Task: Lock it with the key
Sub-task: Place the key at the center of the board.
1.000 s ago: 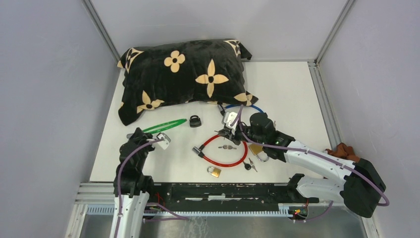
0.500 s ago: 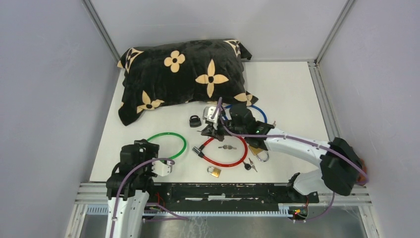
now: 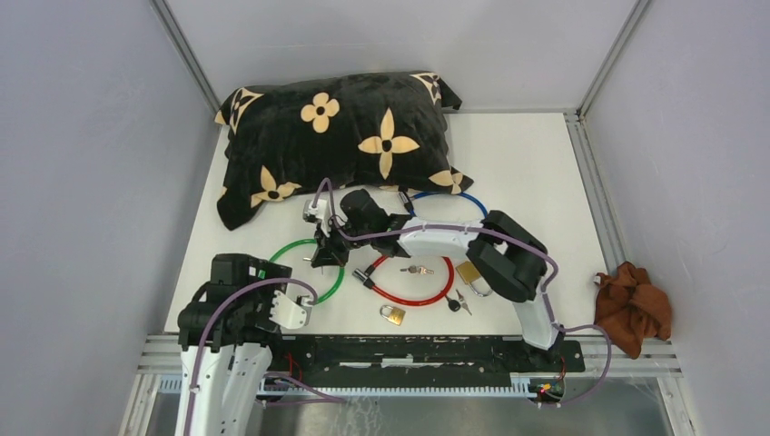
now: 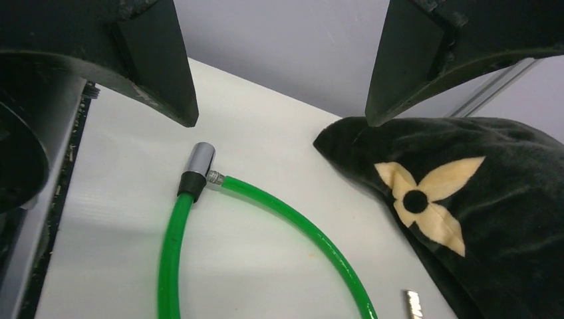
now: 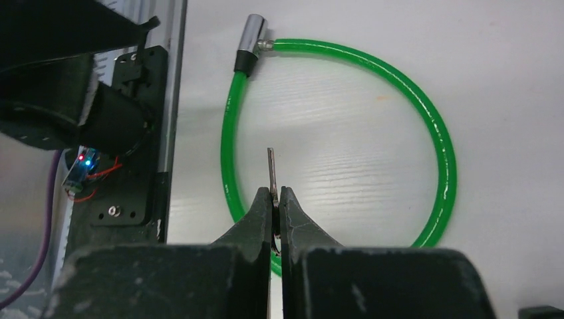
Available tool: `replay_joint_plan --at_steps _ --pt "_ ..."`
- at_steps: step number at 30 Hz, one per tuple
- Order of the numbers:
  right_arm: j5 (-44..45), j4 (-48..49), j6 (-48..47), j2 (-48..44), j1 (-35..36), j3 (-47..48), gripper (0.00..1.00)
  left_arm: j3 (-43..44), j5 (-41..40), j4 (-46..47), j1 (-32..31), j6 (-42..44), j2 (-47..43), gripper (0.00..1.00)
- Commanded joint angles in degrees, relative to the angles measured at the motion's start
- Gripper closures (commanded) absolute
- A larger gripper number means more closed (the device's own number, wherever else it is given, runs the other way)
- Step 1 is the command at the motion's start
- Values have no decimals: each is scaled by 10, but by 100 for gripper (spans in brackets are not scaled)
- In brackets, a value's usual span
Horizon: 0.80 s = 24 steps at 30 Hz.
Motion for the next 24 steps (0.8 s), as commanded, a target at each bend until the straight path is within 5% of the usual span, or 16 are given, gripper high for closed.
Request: replay_joint_plan --at_steps 1,6,12,19,24 --pt "-26 10 90 68 0 66 100 73 76 -34 3 -66 40 0" --pt "-45 16 141 125 9 82 100 171 234 11 2 -350 115 0" --pt "-7 -11 173 183 2 124 99 189 322 131 2 -629 151 0" --pt "91 -100 106 182 -3 186 62 188 266 318 3 -895 127 0" --pt "125 -171 2 71 -4 175 51 112 260 474 2 -1058 64 0"
